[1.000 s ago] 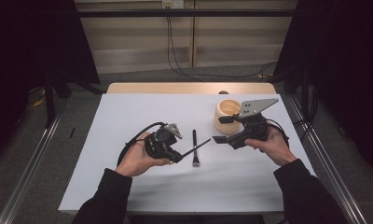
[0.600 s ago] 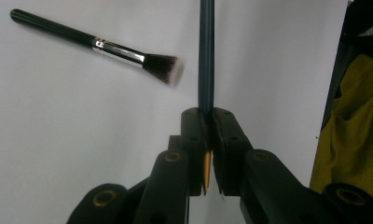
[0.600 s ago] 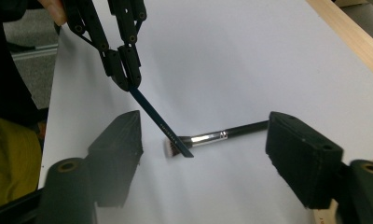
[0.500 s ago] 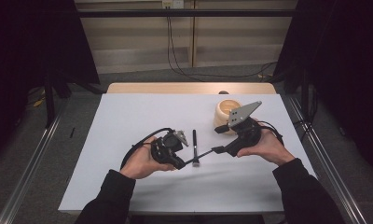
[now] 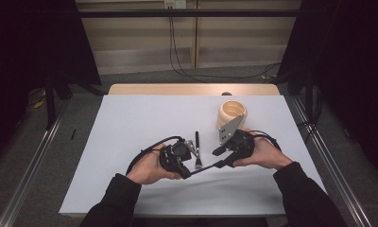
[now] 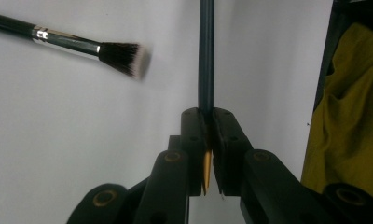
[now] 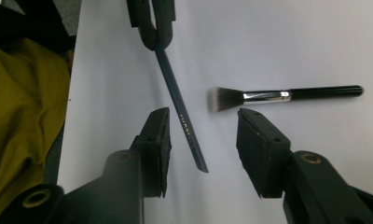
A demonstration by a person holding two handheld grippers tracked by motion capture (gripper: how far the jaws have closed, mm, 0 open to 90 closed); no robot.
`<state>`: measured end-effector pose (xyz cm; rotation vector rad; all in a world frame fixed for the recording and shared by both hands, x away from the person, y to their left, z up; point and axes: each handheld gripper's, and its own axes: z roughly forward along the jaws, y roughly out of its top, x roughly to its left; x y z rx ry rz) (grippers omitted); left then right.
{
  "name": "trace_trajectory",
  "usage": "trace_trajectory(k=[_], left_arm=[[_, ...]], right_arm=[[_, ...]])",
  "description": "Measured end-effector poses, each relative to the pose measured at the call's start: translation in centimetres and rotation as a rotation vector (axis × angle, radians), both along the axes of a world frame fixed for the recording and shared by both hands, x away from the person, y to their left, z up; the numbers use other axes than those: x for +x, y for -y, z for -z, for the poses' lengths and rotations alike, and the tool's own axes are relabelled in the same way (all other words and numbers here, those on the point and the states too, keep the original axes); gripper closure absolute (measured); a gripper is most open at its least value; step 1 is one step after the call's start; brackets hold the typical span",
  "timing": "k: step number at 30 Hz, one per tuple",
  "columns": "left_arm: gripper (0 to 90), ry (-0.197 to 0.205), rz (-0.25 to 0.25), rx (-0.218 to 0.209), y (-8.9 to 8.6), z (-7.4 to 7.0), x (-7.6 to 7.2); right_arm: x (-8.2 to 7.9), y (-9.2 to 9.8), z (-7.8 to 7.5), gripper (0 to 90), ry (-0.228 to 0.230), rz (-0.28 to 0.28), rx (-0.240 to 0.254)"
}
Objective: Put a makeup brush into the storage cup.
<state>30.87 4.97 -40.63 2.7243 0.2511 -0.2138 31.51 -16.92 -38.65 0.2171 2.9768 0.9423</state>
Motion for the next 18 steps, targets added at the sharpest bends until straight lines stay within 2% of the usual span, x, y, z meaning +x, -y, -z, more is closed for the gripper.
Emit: trace_trajectory(k=[1,2,3,6,7,8,9,11,12,14,15,18], left_arm=[[83.9,-0.007,-0.002,-0.004,0.0,0.1,-0.1],[83.9,0.015,0.010,0.010,0.1,0.2,-0.2],[83.9,0.004,-0.007,0.006,0.2,0.3,-0.3],[83.9,0.019,0.020,0.018,0.2,0.4,-0.1],[83.9,0.009,0.033,0.018,0.3,0.3,-0.1],[83.9,0.007,0.016,0.010,0.3,0.3,-0.2],[83.9,-0.002,0.021,0.015,0.3,0.3,-0.2],[83.9,0.006,0.016,0.017,0.3,0.3,-0.3],[83.9,0.009,0.038,0.028,0.3,0.2,-0.2],[83.9,0.004,0.023,0.014,0.4,0.3,-0.3],[83.9,0.010,0.038,0.023,0.4,0.2,-0.2],[83.9,0.010,0.042,0.017,0.4,0.2,-0.3]], right_arm=[[-0.1,-0.1,0.2,61.2,-0.012,-0.005,0.001],[-0.1,-0.2,0.3,61.9,-0.022,-0.020,0.001],[0.0,-0.3,0.5,62.7,-0.024,-0.025,-0.008],[0.0,-0.5,1.0,64.3,-0.044,-0.040,-0.021],[0.0,-0.6,1.1,64.4,-0.056,-0.053,-0.035],[-0.1,-0.7,1.3,64.4,-0.064,-0.050,-0.041],[-0.1,-0.9,1.6,64.4,-0.080,-0.054,-0.050],[0.0,-1.1,1.9,65.1,-0.078,-0.059,-0.060],[0.0,-1.2,2.0,65.5,-0.085,-0.063,-0.064],[-0.1,-1.4,2.3,66.6,-0.089,-0.072,-0.067],[-0.1,-1.5,2.4,66.8,-0.092,-0.080,-0.069],[0.0,-1.7,2.7,69.7,-0.095,-0.099,-0.067]])
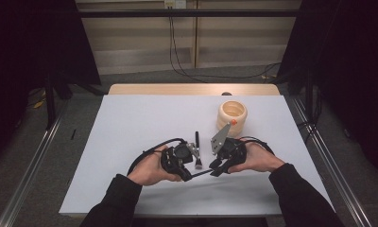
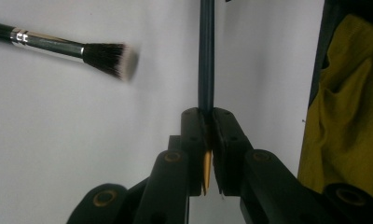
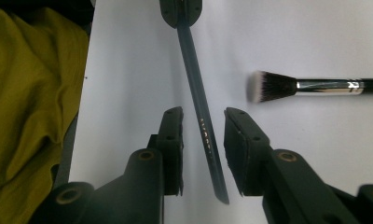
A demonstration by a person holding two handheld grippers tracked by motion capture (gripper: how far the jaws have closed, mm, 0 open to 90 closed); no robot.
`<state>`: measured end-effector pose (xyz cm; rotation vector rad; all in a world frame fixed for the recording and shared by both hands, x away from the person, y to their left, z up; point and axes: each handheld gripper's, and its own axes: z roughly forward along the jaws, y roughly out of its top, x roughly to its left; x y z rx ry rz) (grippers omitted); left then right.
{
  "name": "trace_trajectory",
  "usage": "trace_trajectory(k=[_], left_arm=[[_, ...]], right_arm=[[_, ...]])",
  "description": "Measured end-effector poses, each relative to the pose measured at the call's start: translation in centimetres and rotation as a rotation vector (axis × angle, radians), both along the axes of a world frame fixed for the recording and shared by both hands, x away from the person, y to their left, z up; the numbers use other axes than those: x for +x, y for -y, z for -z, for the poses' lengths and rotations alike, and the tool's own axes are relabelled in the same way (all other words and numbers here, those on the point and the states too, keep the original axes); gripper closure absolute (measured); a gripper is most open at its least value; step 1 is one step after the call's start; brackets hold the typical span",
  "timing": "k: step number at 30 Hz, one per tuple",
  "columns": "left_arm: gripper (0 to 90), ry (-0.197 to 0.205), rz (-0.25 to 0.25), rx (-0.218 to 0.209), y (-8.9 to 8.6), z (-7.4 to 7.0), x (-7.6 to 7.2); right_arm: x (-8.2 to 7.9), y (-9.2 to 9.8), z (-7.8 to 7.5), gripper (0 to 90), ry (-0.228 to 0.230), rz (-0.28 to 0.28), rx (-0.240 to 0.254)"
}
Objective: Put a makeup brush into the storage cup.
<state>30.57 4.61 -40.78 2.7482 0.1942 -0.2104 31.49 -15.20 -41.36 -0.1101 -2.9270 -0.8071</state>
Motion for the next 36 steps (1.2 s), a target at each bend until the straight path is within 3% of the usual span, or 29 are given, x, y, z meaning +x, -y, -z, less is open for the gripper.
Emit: trace_trajectory(k=[6,7,8,9,11,14,18,19,20,22,27,30,32,36], left_arm=[[83.9,-0.004,-0.001,-0.010,0.02,-0.05,0.00],[83.9,0.016,0.003,-0.011,0.05,0.04,-0.06],[83.9,-0.007,0.014,-0.007,0.05,-0.08,0.05],[83.9,-0.019,-0.032,-0.027,0.14,0.02,-0.28],[83.9,-0.007,0.010,-0.008,0.12,-0.13,-0.04],[83.9,-0.010,-0.002,-0.025,0.18,-0.16,-0.13],[83.9,0.004,0.025,-0.013,0.35,-0.33,-0.26],[83.9,0.007,0.019,-0.016,0.36,-0.34,-0.29],[83.9,0.004,-0.023,-0.046,0.44,-0.14,-0.56],[83.9,0.008,0.014,-0.032,0.35,-0.26,-0.25],[83.8,0.009,0.033,-0.019,0.32,-0.27,-0.19],[83.8,0.002,0.016,-0.040,0.27,-0.13,-0.34],[83.7,0.025,0.042,-0.030,0.25,-0.15,-0.22],[83.3,0.018,0.039,-0.033,-0.11,-0.17,-0.11]], right_arm=[[-0.06,-0.23,0.24,74.6,-0.012,-0.010,0.009],[0.00,-0.22,0.29,75.2,-0.023,-0.013,0.014],[0.02,-0.20,0.33,75.8,-0.022,-0.012,0.020],[0.01,-0.17,0.32,76.1,-0.024,-0.009,0.022],[0.03,-0.17,0.34,76.6,-0.024,-0.010,0.022],[0.05,-0.24,0.44,77.0,-0.021,-0.021,0.029],[0.01,-0.37,0.58,79.0,-0.025,-0.034,0.034],[0.00,-0.39,0.60,80.0,-0.029,-0.034,0.036],[-0.02,-0.40,0.60,80.6,-0.033,-0.033,0.034],[-0.06,-0.47,0.66,82.0,-0.036,-0.041,0.034],[-0.12,-0.49,0.77,83.7,-0.041,-0.049,0.031],[-0.13,-0.53,0.84,84.3,-0.041,-0.059,0.036],[-0.21,-0.53,0.84,84.8,-0.045,-0.062,0.033],[-0.31,-0.74,0.81,85.0,-0.027,-0.057,0.039]])
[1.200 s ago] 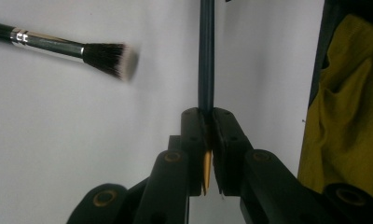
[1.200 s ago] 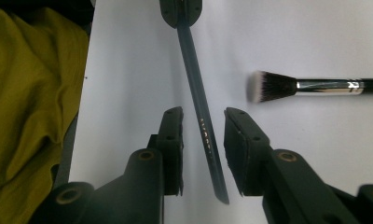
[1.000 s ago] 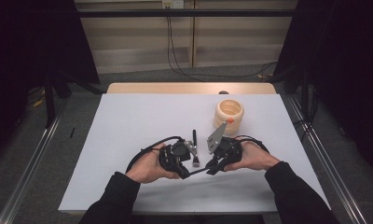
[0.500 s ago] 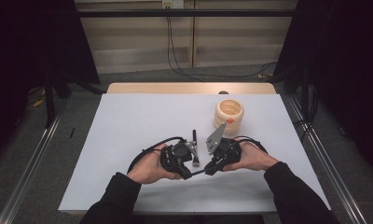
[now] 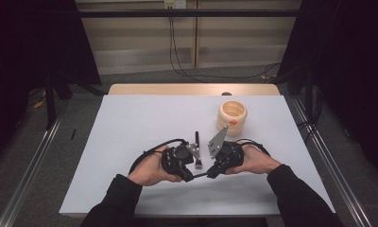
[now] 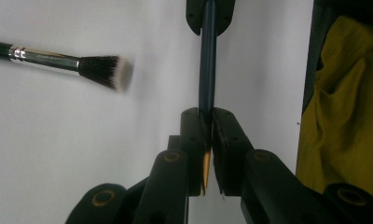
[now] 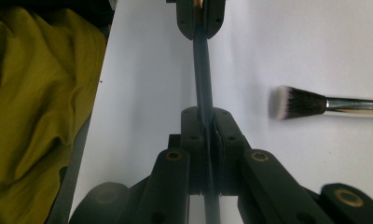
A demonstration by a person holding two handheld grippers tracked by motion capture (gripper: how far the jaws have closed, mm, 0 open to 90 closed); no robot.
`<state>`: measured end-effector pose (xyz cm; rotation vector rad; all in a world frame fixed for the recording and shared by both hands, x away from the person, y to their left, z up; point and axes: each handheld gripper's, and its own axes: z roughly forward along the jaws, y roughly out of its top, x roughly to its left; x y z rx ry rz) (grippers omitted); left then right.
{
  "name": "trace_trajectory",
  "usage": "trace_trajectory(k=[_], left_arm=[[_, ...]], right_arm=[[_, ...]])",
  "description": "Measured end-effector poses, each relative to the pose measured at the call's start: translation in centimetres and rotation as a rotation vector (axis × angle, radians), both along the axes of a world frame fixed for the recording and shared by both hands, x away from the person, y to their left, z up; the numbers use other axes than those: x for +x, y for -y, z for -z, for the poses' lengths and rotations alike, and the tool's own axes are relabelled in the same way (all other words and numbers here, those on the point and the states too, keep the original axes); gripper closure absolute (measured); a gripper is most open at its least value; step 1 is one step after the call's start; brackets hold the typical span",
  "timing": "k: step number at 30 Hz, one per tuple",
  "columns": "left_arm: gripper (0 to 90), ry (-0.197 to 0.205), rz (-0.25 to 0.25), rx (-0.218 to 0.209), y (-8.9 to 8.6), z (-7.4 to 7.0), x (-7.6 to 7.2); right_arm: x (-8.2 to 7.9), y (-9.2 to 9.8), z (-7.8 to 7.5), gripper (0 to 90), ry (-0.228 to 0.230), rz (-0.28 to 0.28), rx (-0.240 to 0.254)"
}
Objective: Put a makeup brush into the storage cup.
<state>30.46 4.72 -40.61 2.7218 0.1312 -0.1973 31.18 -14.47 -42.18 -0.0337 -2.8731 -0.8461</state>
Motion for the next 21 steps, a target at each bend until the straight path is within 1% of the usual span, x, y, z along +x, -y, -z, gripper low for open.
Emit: trace_trajectory(k=[1,2,4,6,7,8,9,10,12,14,15,16,17,19,20,21], left_arm=[[83.2,-0.004,0.002,-0.012,-0.1,0.1,0.0],[83.2,-0.005,0.006,-0.009,-0.1,0.0,0.1],[83.0,-0.003,0.011,-0.016,-0.1,0.0,0.1],[82.5,-0.024,-0.032,-0.040,0.0,0.2,-0.1],[82.4,-0.012,0.003,-0.022,0.0,0.1,0.1],[82.4,-0.019,-0.020,-0.037,0.1,0.1,-0.1],[81.9,-0.018,-0.020,-0.041,0.2,0.1,0.0],[80.6,-0.016,-0.016,-0.039,0.1,0.1,0.0],[77.7,-0.027,-0.037,-0.050,0.1,0.1,0.0],[74.3,-0.021,-0.039,-0.055,0.1,0.1,0.0],[70.8,-0.015,-0.046,-0.053,0.1,0.0,0.1],[64.2,-0.014,-0.069,-0.064,0.1,0.0,0.1],[57.0,-0.005,-0.082,-0.061,0.1,0.0,0.3],[49.7,-0.004,-0.106,-0.064,0.0,0.0,0.4],[43.4,0.002,-0.124,-0.053,0.0,0.1,0.6],[35.3,-0.004,-0.169,-0.050,0.0,0.2,0.7]], right_arm=[[0.0,0.0,0.0,85.0,-0.004,-0.002,-0.001],[0.0,0.0,0.0,85.1,-0.004,-0.001,0.004],[0.0,0.0,0.0,85.1,-0.005,0.001,0.005],[-0.1,0.0,-0.1,85.2,0.001,-0.002,-0.002],[-0.2,0.0,-0.2,85.2,0.001,-0.004,-0.006],[-0.1,0.1,-0.3,85.2,0.004,-0.007,-0.004],[-0.2,0.2,-0.3,85.3,0.004,-0.007,-0.004],[-0.2,0.2,-0.3,85.3,0.006,-0.002,-0.001],[-0.1,0.3,-0.3,85.3,0.009,0.000,-0.001],[-0.1,0.4,-0.4,85.3,0.014,0.010,0.004],[-0.1,0.4,-0.5,85.3,0.021,0.012,0.010],[-0.1,0.5,-0.5,85.3,0.024,0.019,0.011],[0.0,0.6,-0.6,85.3,0.032,0.024,0.016],[0.0,0.8,-0.8,85.3,0.037,0.038,0.028],[0.1,0.9,-0.9,85.3,0.039,0.040,0.029],[0.1,1.0,-0.9,85.3,0.041,0.040,0.030]])
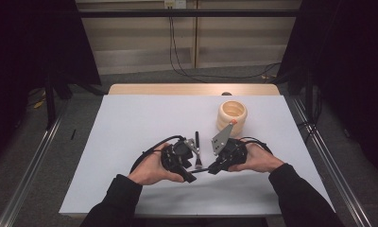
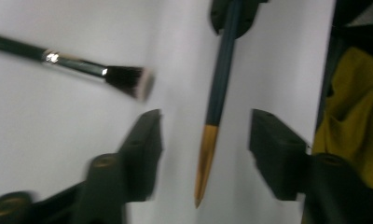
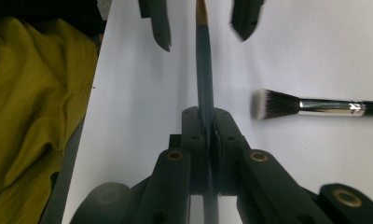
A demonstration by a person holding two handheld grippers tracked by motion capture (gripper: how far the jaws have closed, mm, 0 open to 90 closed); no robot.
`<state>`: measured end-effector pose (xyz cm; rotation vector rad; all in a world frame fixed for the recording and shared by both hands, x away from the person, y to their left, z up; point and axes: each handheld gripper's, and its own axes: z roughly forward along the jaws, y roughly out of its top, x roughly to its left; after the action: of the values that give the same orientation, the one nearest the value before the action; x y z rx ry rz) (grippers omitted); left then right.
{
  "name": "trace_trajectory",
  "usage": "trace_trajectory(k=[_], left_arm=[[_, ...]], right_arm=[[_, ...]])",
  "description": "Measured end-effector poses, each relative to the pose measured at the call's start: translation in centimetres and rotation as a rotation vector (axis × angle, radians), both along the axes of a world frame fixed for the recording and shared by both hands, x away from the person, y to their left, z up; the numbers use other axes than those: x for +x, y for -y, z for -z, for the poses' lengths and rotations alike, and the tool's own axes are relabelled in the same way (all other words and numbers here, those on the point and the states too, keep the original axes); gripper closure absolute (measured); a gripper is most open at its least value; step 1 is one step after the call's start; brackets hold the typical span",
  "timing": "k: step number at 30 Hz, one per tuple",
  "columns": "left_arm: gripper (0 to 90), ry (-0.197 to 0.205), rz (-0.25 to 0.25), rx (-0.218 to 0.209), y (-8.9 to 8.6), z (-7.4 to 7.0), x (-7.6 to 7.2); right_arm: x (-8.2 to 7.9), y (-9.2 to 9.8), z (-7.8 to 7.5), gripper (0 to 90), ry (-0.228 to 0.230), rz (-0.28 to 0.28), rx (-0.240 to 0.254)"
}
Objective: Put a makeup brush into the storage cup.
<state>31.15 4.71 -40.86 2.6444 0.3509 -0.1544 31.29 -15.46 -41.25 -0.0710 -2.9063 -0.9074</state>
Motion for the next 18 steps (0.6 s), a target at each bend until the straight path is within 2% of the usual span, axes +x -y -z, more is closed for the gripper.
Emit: trace_trajectory(k=[1,2,4,5,6,7,9,10,11,12,14,15,16,17,18], left_arm=[[27.3,0.007,-0.003,0.020,-0.1,0.0,0.2],[20.5,0.006,-0.024,0.018,-0.1,0.1,0.4],[10.8,0.008,-0.062,-0.002,-0.3,0.2,0.8],[4.9,0.002,-0.091,-0.031,-0.3,0.3,0.9],[2.7,0.007,-0.072,-0.027,-0.5,0.2,1.3],[5.0,0.005,-0.098,-0.034,-0.6,0.2,1.3],[4.2,0.016,-0.097,-0.037,-0.9,0.1,1.5],[3.7,0.019,-0.097,-0.052,-1.1,0.0,1.6],[4.8,0.006,-0.127,-0.086,-1.2,-0.1,1.5],[4.8,0.017,-0.098,-0.089,-1.5,-0.4,1.7],[3.6,0.041,-0.103,-0.131,-1.8,-0.8,1.7],[3.8,0.049,-0.126,-0.165,-1.9,-0.8,1.6],[3.7,0.059,-0.142,-0.181,-2.0,-1.0,1.5],[3.6,0.079,-0.138,-0.186,-2.1,-1.0,1.4],[3.6,0.083,-0.142,-0.192,-2.1,-1.0,1.4]], right_arm=[[0.0,0.1,-0.1,85.3,-0.004,0.013,0.000],[0.0,0.2,-0.1,85.3,-0.006,0.013,-0.001],[0.1,0.3,-0.1,85.3,-0.004,0.022,-0.003],[0.1,0.3,-0.1,85.3,-0.009,0.022,-0.004],[0.1,0.3,-0.1,85.3,-0.006,0.023,-0.003],[0.1,0.3,-0.1,85.3,-0.012,0.025,-0.002],[0.2,0.4,-0.2,85.3,0.001,0.033,0.006],[0.2,0.4,-0.2,85.3,-0.007,0.036,0.003],[0.2,0.5,-0.2,85.3,-0.004,0.042,0.006],[0.3,0.5,-0.2,85.3,-0.004,0.043,0.010],[0.4,0.6,-0.2,85.3,0.004,0.050,0.023],[0.4,0.7,-0.3,85.3,0.003,0.059,0.019],[0.5,0.8,-0.3,85.3,0.014,0.060,0.029],[0.6,0.9,-0.3,85.3,0.009,0.061,0.035],[0.6,0.9,-0.3,85.3,0.012,0.060,0.035]])
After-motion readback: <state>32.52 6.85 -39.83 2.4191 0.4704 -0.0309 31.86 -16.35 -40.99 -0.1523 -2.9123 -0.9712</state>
